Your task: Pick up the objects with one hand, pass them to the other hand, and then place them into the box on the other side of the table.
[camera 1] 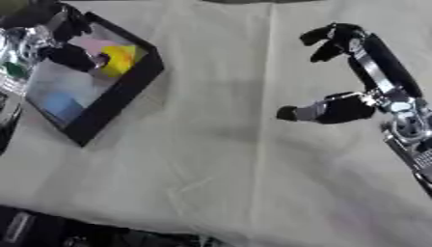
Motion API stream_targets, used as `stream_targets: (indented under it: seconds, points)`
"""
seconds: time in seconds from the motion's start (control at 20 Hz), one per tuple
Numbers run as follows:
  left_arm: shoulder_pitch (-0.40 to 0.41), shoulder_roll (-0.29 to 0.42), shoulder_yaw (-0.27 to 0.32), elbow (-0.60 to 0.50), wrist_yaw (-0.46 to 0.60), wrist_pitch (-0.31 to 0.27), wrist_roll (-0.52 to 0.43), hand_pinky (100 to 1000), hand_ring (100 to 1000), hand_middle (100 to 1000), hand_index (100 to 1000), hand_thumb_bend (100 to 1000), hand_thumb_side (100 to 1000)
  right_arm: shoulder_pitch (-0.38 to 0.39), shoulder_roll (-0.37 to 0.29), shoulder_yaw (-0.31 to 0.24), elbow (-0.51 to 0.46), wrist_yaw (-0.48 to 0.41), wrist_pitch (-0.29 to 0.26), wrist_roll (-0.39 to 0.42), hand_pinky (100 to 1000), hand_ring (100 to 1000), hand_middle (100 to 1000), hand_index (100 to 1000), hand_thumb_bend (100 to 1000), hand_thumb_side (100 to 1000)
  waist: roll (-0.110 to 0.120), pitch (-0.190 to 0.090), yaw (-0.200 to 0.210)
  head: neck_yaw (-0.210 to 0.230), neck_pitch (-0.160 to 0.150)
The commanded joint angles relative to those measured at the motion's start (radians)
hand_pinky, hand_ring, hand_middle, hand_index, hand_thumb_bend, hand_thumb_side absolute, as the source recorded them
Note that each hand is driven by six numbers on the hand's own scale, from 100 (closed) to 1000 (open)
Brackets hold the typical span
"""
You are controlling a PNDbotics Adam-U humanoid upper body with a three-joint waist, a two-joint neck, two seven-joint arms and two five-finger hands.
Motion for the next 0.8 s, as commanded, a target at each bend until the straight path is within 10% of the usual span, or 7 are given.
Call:
stream_targets:
  seconds: [0.05, 0.45, 0.6, 0.8]
  points:
    - [0.001, 0.037, 0.035, -0.067, 0.055, 0.038, 0.077, 787, 684, 656, 716, 299, 268, -0.005, -0.009, -0.028, -0.022, -0.015, 0.007, -0.027, 642, 607, 681, 771, 881, 272, -0.014, -0.027, -0.001, -0.006, -0.002]
    - [0.015, 0.046, 0.035, -0.111, 0.109, 0.068, 0.129, 783, 675, 645, 720, 271, 265, -0.013, -0.007, -0.04, -0.028, -0.029, 0.011, -0.054, 640, 606, 681, 770, 880, 271, -0.015, -0.027, -0.001, -0.003, -0.002]
    - [0.028, 0.031, 0.067, -0.15, 0.193, 0.086, 0.206, 796, 631, 605, 718, 100, 753, -0.014, -0.011, -0.055, -0.039, -0.047, 0.016, -0.071, 638, 605, 681, 768, 836, 234, -0.016, -0.029, -0.003, -0.021, -0.002]
    - [0.072, 0.013, 0.105, -0.194, 0.468, 0.055, 0.442, 820, 630, 639, 741, 100, 879, -0.008, -0.028, -0.1, -0.072, -0.105, 0.036, -0.123, 637, 608, 687, 770, 702, 233, -0.023, -0.031, -0.014, -0.073, -0.002]
